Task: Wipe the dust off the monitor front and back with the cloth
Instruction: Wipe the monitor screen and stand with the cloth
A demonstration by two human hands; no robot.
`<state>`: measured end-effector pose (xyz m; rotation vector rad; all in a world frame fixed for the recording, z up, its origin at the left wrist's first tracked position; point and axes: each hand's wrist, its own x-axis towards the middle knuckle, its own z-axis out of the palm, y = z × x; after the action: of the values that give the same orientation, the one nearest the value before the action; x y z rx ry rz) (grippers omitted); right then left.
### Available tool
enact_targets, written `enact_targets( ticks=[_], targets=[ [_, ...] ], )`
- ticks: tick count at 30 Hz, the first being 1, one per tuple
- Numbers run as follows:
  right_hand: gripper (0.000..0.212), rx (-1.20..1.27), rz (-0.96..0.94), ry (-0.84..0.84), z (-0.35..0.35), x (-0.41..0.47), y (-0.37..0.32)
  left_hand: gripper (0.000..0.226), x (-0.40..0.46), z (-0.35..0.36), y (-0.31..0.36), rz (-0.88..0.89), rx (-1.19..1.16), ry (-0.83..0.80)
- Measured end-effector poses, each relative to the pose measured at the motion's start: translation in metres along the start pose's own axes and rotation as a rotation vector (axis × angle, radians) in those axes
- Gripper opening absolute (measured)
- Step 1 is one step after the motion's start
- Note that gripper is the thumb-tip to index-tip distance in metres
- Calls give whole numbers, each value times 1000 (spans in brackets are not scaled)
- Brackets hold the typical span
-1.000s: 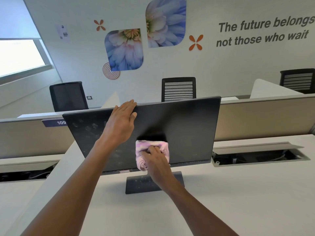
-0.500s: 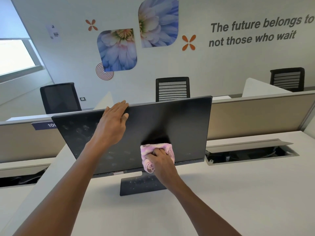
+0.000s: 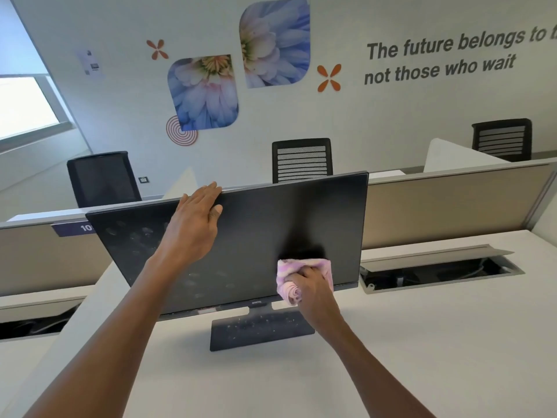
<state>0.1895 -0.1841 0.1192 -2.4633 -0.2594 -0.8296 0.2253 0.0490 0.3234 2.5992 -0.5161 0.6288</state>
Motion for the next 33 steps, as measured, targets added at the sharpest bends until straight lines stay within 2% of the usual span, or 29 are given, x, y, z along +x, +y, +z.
enact_targets(
  ticks=[2, 4, 5, 7, 11, 15, 18, 20, 25, 30, 33],
  targets=[
    [3, -35, 39, 98, -12, 2, 14, 46, 0, 0, 0, 4, 3, 4],
    [2, -69, 56, 149, -25, 10, 23, 46, 1, 1, -1, 7, 7, 0],
    [10, -56, 56, 159, -28, 14, 22, 46, 1, 2, 0, 5, 7, -2],
    [22, -9, 16, 139, -28, 18, 21, 47, 2, 3, 0, -2, 7, -4],
    [6, 24, 12, 42, -14, 1, 38, 46, -1, 1, -1, 3, 5, 1],
    [12, -64, 69, 38, -34, -2, 67, 46, 0, 2, -1, 5, 7, 3],
    [9, -160, 53, 96, -52, 15, 66, 46, 1, 5, -1, 5, 10, 10],
    [10, -123, 38, 114, -54, 20, 57, 47, 2, 5, -3, 7, 14, 11],
    [9, -71, 25, -12, -37, -6, 82, 47, 2, 5, -4, 12, 23, 2],
    [19, -137, 18, 167, -65, 4, 73, 47, 1, 5, -5, 14, 30, 9],
    [15, -68, 25, 78, -51, 1, 66, 47, 2, 5, -3, 15, 31, 12]
  ],
)
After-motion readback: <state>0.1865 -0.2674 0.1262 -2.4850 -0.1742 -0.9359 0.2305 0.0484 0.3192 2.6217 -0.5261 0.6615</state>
